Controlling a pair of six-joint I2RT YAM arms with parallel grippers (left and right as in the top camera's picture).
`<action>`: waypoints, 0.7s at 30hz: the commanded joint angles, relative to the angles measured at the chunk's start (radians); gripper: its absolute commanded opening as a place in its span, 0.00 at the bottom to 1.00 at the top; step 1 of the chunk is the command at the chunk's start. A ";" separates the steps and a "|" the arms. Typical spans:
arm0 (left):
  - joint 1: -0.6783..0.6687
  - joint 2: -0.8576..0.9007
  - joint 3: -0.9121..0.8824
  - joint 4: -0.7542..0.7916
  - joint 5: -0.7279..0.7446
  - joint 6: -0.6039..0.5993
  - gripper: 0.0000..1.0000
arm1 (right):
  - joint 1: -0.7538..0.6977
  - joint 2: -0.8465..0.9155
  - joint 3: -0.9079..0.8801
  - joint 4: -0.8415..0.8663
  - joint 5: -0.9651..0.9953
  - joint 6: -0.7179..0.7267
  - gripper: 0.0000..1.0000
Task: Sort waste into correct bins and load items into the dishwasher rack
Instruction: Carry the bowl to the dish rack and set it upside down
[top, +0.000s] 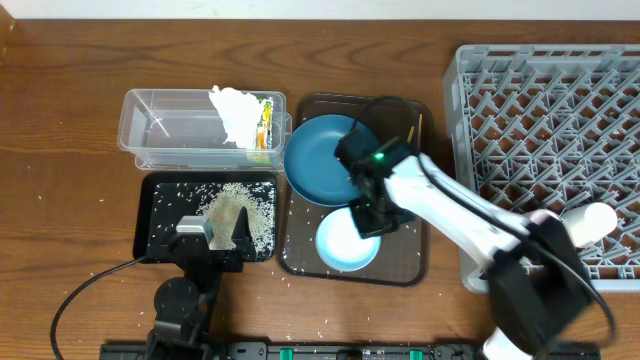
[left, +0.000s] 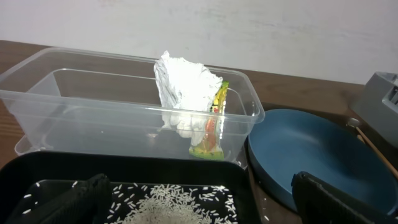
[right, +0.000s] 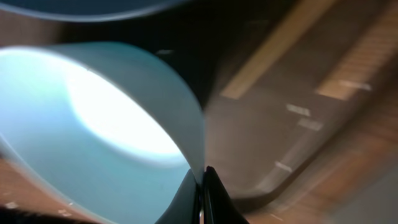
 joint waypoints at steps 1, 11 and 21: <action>0.005 -0.006 -0.030 -0.005 -0.002 -0.005 0.95 | -0.011 -0.181 0.006 -0.039 0.340 0.106 0.01; 0.005 -0.006 -0.030 -0.005 -0.002 -0.005 0.95 | -0.175 -0.419 0.006 -0.056 1.096 0.343 0.01; 0.005 -0.006 -0.030 -0.004 -0.002 -0.005 0.95 | -0.519 -0.310 0.006 0.141 1.311 0.273 0.01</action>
